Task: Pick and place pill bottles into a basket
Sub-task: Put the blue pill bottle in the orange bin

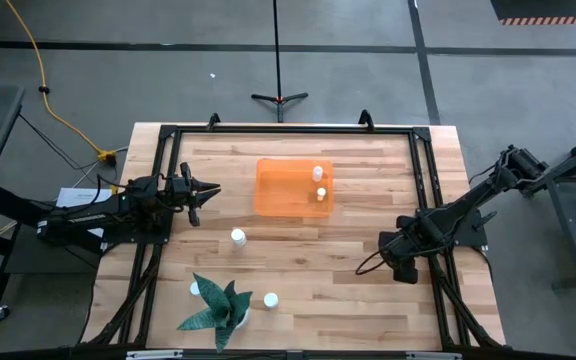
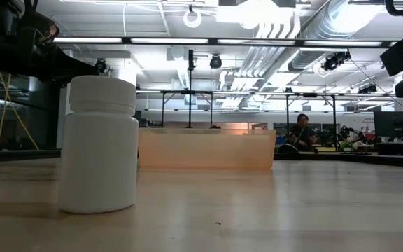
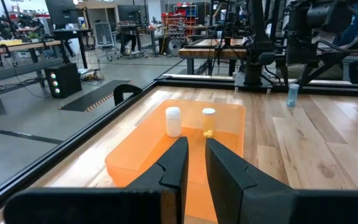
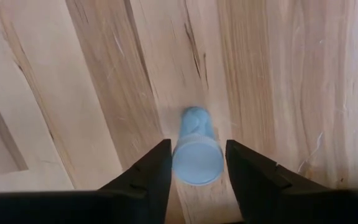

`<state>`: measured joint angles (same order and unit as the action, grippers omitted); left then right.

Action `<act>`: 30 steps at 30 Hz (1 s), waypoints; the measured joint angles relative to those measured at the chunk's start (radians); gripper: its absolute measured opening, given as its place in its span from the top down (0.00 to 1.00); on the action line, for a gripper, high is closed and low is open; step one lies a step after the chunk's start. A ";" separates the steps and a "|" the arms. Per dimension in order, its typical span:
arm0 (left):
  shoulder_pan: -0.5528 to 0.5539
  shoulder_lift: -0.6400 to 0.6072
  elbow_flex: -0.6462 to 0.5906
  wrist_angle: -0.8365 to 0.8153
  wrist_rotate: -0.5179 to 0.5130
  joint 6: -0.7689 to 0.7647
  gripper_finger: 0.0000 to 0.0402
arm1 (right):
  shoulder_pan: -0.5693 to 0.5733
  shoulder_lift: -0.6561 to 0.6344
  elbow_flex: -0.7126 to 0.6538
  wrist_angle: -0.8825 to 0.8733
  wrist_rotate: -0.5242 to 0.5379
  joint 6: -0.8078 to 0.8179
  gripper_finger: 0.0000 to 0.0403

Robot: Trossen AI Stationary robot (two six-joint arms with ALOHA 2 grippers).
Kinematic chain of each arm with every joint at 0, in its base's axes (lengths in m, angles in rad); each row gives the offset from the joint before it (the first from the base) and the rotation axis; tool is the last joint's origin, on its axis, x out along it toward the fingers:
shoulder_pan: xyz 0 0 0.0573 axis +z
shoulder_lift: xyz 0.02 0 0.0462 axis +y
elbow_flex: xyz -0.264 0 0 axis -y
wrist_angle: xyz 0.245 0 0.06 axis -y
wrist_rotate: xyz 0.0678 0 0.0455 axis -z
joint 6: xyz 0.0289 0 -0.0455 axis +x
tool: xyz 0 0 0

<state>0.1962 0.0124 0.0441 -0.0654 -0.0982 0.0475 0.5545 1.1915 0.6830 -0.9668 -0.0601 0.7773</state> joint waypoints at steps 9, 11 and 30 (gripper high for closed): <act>0.000 0.000 0.000 0.000 0.000 0.000 0.77 | 0.000 0.000 0.000 0.000 0.000 0.000 0.71; 0.000 0.000 0.000 0.000 0.000 0.000 0.77 | 0.000 0.000 0.000 0.000 0.000 -0.011 0.71; 0.000 0.000 0.000 0.000 0.000 0.000 0.77 | -0.311 0.000 0.273 0.061 0.215 -0.573 0.72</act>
<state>0.1959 0.0124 0.0441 -0.0650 -0.0982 0.0475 0.2433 1.1919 0.9559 -0.9056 0.1551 0.2041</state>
